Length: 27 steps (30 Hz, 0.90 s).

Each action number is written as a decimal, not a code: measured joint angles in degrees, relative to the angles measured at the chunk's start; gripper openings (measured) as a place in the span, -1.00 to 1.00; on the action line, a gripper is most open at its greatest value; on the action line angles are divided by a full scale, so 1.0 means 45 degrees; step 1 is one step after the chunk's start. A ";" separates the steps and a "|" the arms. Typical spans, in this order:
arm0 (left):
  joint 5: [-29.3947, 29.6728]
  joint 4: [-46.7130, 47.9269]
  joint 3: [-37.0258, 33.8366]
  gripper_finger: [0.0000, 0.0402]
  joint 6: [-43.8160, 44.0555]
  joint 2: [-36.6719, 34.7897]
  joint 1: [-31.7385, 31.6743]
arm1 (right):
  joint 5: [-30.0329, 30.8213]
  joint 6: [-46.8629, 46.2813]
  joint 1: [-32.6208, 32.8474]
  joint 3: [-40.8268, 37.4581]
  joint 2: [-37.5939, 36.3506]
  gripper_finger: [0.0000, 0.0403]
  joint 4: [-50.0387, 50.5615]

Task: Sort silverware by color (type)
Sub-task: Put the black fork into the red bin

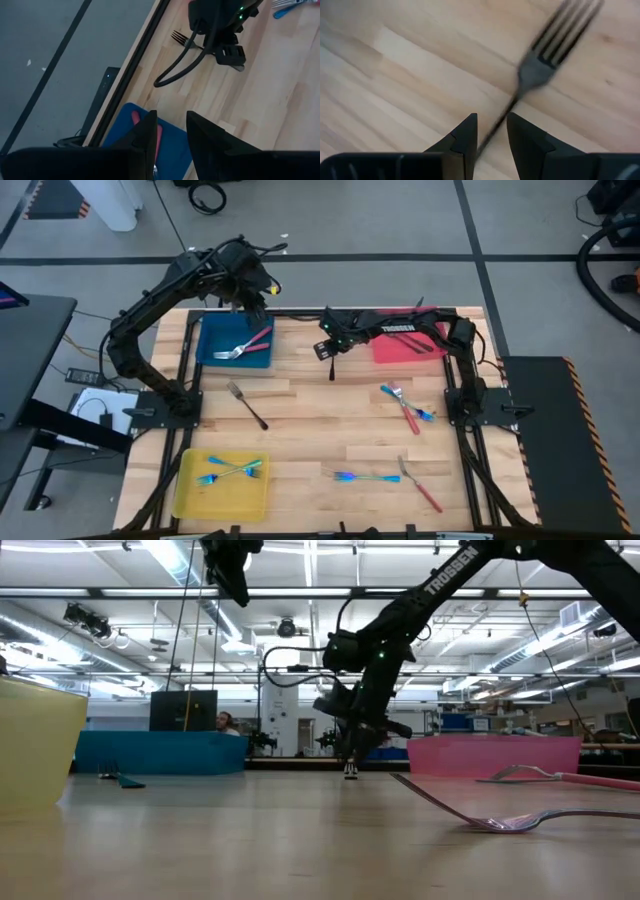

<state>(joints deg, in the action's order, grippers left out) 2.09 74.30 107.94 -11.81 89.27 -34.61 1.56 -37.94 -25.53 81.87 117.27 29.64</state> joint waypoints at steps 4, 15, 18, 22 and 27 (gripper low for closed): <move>-0.0002 -0.0025 0.0000 -0.48 -0.0005 0.0005 0.0000 | 0.0055 0.0012 -0.0057 0.0010 0.0194 -0.43 0.0182; -0.0019 -0.0078 -0.0005 -0.48 -0.0287 0.0010 0.0000 | -0.0027 0.0703 -0.0437 0.0086 0.0419 -0.43 0.1462; -0.0019 -0.0078 -0.0005 -0.48 -0.0296 0.0015 0.0000 | 0.0038 0.1076 -0.0512 0.0096 0.0405 -0.43 0.2396; -0.0019 -0.0078 -0.0010 -0.48 -0.0296 0.0019 0.0000 | 0.0075 0.1628 -0.0518 0.0083 0.0400 -0.45 0.2610; -0.0019 -0.0078 -0.0010 -0.48 -0.0325 0.0019 0.0000 | 0.0108 0.2317 -0.0561 0.0067 0.0405 -0.68 0.2677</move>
<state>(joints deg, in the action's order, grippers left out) 2.00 73.95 107.90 -13.27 89.36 -34.61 2.04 -27.51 -28.05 82.17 119.09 41.69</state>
